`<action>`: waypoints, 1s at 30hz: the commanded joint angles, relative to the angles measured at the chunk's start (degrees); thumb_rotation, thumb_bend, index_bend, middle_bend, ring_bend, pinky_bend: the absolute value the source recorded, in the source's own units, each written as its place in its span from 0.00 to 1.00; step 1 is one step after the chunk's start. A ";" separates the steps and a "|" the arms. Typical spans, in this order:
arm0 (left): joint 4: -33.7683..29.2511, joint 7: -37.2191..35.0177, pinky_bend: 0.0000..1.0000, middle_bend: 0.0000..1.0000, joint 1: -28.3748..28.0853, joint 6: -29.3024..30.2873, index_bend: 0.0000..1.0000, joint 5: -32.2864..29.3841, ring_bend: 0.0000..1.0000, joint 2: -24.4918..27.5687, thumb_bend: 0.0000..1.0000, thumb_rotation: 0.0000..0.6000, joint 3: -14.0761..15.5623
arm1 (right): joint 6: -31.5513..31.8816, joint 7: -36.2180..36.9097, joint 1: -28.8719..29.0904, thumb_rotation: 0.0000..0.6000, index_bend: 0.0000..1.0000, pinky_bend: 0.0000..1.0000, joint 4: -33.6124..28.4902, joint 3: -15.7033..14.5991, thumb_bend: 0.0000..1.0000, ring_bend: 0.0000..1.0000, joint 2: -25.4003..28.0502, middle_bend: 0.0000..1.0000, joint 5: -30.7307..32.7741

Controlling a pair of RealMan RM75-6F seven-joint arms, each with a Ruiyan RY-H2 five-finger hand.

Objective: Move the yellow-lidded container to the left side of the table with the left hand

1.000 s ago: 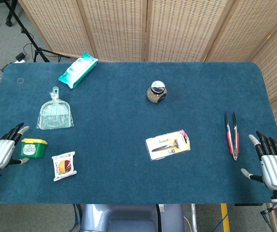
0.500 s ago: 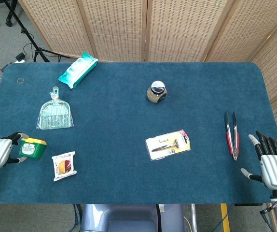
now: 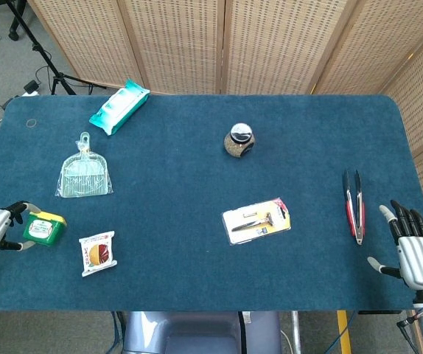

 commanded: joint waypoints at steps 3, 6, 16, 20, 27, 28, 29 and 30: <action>-10.36 -9.33 0.54 0.51 -5.62 -13.46 0.53 -1.47 0.51 9.13 0.45 1.00 1.78 | 0.03 -0.14 -0.01 1.00 0.08 0.00 -0.01 -0.03 0.00 0.00 -0.05 0.00 -0.04; -13.72 -14.73 0.54 0.51 -9.83 -21.64 0.53 -1.11 0.51 13.66 0.46 1.00 2.79 | 0.06 -0.28 -0.03 1.00 0.08 0.00 -0.01 -0.07 0.00 0.00 -0.12 0.00 -0.09; -20.00 -22.36 0.54 0.51 -21.74 -40.28 0.53 1.79 0.51 21.93 0.46 1.00 4.90 | -0.10 -0.41 0.02 1.00 0.08 0.00 0.09 0.06 0.00 0.00 -0.19 0.00 0.25; -19.64 -22.60 0.54 0.51 -23.66 -44.32 0.53 1.27 0.51 21.88 0.46 1.00 5.34 | -0.21 -0.30 0.06 1.00 0.08 0.00 0.08 0.10 0.00 0.00 -0.13 0.00 0.33; -15.93 -20.96 0.54 0.44 -26.30 -54.09 0.52 -1.28 0.47 17.85 0.45 1.00 6.98 | -0.06 -0.06 -0.02 1.00 0.08 0.00 -0.09 0.02 0.00 0.00 0.01 0.00 0.12; -15.46 -20.43 0.54 0.35 -26.14 -54.03 0.49 -1.77 0.41 17.56 0.43 1.00 6.88 | -0.01 -0.09 -0.03 1.00 0.08 0.00 -0.12 0.00 0.00 0.00 0.02 0.00 0.06; -15.00 -19.73 0.53 0.27 -25.92 -53.76 0.45 -2.28 0.35 17.33 0.42 1.00 6.72 | 0.04 -0.10 -0.05 1.00 0.08 0.00 -0.16 -0.02 0.00 0.00 0.05 0.00 -0.01; -14.53 -18.76 0.50 0.14 -25.72 -53.61 0.35 -2.76 0.23 17.10 0.41 1.00 6.63 | 0.05 -0.08 -0.07 1.00 0.08 0.00 -0.23 -0.07 0.00 0.00 0.07 0.00 -0.08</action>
